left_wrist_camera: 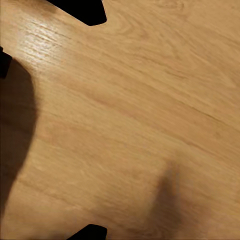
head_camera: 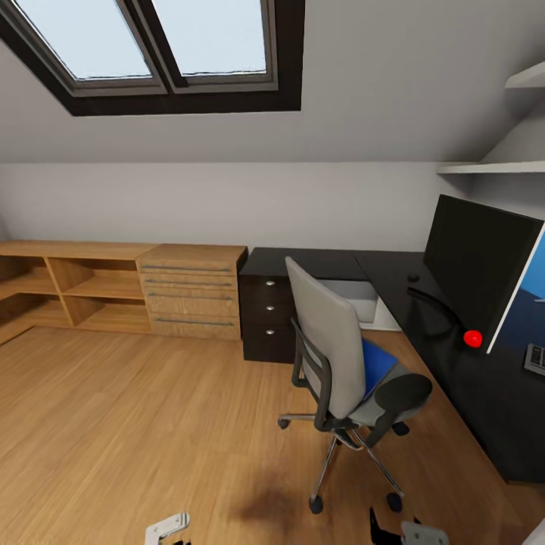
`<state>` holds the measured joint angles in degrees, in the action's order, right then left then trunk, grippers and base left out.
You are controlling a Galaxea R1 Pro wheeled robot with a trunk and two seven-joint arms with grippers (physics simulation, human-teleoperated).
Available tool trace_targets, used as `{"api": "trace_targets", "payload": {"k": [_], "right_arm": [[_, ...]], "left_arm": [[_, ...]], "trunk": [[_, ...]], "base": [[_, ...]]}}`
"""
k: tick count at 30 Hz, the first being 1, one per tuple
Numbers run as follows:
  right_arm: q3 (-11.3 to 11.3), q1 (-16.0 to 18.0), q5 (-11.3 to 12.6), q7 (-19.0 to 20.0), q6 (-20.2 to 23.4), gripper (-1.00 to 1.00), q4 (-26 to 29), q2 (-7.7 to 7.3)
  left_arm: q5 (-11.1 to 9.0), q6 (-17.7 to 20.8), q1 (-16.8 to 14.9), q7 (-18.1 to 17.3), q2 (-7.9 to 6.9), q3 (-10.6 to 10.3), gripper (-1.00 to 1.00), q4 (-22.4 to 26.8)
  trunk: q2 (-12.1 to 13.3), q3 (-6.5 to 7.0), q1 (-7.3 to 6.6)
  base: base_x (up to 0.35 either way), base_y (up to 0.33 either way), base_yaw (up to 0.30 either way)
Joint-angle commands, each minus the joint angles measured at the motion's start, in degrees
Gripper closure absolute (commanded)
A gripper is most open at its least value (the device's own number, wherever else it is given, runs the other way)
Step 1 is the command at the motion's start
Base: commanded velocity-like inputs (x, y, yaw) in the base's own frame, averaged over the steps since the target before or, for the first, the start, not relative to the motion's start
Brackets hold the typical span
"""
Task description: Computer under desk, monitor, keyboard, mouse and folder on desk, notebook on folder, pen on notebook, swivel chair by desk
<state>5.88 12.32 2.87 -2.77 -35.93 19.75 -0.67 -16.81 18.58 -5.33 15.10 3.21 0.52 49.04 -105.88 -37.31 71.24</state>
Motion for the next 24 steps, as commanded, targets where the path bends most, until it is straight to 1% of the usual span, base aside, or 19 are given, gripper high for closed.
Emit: {"api": "trace_targets", "payload": {"k": [1, 4, 5, 7, 8, 10, 12, 13, 15, 16, 17, 18, 19, 20, 22, 23, 24], "right_arm": [[-0.1, 0.1, 0.2, 0.0, -0.2, -1.0, -0.1, 0.1], [-0.3, 0.1, 0.0, 0.1, 0.1, -1.0, -0.1, 0.59], [-0.5, 2.0, -0.1, 0.0, 2.5, -1.0, 0.1, 2.36], [-0.5, 3.8, -0.1, 0.0, 4.6, -1.0, 0.1, 2.83], [-0.5, 7.3, -0.2, 0.0, 9.0, -1.0, -0.1, 3.18], [-0.4, 12.5, -0.1, 0.0, 15.6, -1.0, -0.5, 3.2], [-0.3, 16.5, 0.0, -0.1, 19.2, -1.0, -0.8, 2.65], [-0.3, 17.1, 0.1, -0.1, 19.7, -1.0, -0.9, 2.5], [-0.2, 18.4, 0.2, -0.1, 20.7, -1.0, -1.4, 2.27], [-0.1, 18.9, 0.3, -0.1, 21.0, -1.0, -1.9, 2.25], [-0.1, 19.1, 0.3, -0.1, 21.2, -1.0, -2.2, 2.27], [-0.1, 19.5, 0.4, -0.1, 21.4, -1.0, -3.7, 2.43], [0.0, 19.6, 0.4, -0.1, 21.4, -1.0, -4.4, 2.57], [0.0, 19.6, 0.5, 0.0, 21.4, -1.0, -4.8, 2.65], [0.2, 19.7, 1.0, 0.2, 21.4, -1.0, -6.3, 2.84], [0.3, 19.7, 2.0, 0.2, 21.4, -1.0, -6.8, 2.85], [0.3, 19.7, 2.4, 0.3, 21.4, -1.0, -7.0, 2.86]], "left_arm": [[-0.5, 0.1, 0.0, 0.3, 0.08, 0.0, -1.0, -0.1], [-0.5, -0.1, 0.0, 0.3, 0.16, 0.0, -1.0, -0.4], [-0.4, -0.2, 0.0, 0.3, 0.17, 0.0, -1.0, -0.5], [-0.4, -0.2, 0.0, 0.3, 0.16, 0.0, -1.0, -0.5], [-0.5, -0.2, 0.0, 0.3, 0.17, 0.0, -1.0, -0.5], [-0.5, -0.2, 0.0, 0.3, 0.17, 0.0, -1.0, -0.5], [-0.5, -0.1, 0.0, 0.3, 0.15, 0.0, -1.0, 0.3], [-0.5, -0.1, 0.0, 0.3, 0.14, 0.0, -1.0, 0.8], [-0.5, 0.1, 0.0, 0.4, 0.19, 0.0, -1.0, 3.4], [-0.6, 0.3, 0.0, 0.4, 0.25, 0.0, -1.0, 5.8], [-0.6, 0.5, 0.0, 0.4, 0.28, 0.0, -1.0, 7.1], [-0.6, 2.5, 0.0, 0.5, 0.65, 0.0, -1.0, 12.4], [-0.7, 4.6, 0.0, 0.5, 1.01, 0.0, -1.0, 15.2], [-0.7, 5.9, 0.0, 0.6, 1.2, 0.0, -1.0, 16.6], [-0.8, 12.2, 0.0, 0.7, 1.87, 0.1, -1.0, 22.8], [-0.9, 14.1, 0.0, 0.7, 2.05, 0.3, -1.0, 24.6], [-1.0, 14.5, 0.0, 0.7, 2.09, 0.3, -1.0, 25.0]], "trunk": [[-0.4, -0.24, 0.22], [-1.6, -0.78, 0.88], [-2.0, -0.96, 1.1], [-2.9, -1.32, 1.54], [-3.3, -1.5, 1.76], [-4.1, -1.86, 2.2], [-4.9, -2.22, 2.64], [-5.3, -2.4, 2.86], [-6.1, -2.76, 3.29], [-6.5, -2.94, 3.51], [-6.9, -3.12, 3.73], [-7.3, -3.29, 3.95], [-7.7, -3.47, 4.17], [-8.1, -3.65, 4.39], [-8.9, -4.01, 4.83], [-9.3, -4.19, 5.05], [-9.7, -4.37, 5.27]], "base": [[0.0, 0.0, 0.0], [0.0, 0.0, 0.0], [0.0, 0.0, 0.0], [0.0, 0.0, 0.0], [0.0, 0.0, 0.0], [0.0, 0.0, 0.0], [0.0, 0.0, 0.0], [0.0, 0.0, 0.0], [0.0, 0.0, 0.0], [0.0, 0.0, 0.0], [0.0, 0.0, 0.0], [0.0, 0.0, 0.0], [0.0, 0.0, 0.0], [0.0, 0.0, 0.0], [0.0, 0.0, 0.0], [0.0, 0.0, 0.0], [0.0, 0.0, 0.0]]}}
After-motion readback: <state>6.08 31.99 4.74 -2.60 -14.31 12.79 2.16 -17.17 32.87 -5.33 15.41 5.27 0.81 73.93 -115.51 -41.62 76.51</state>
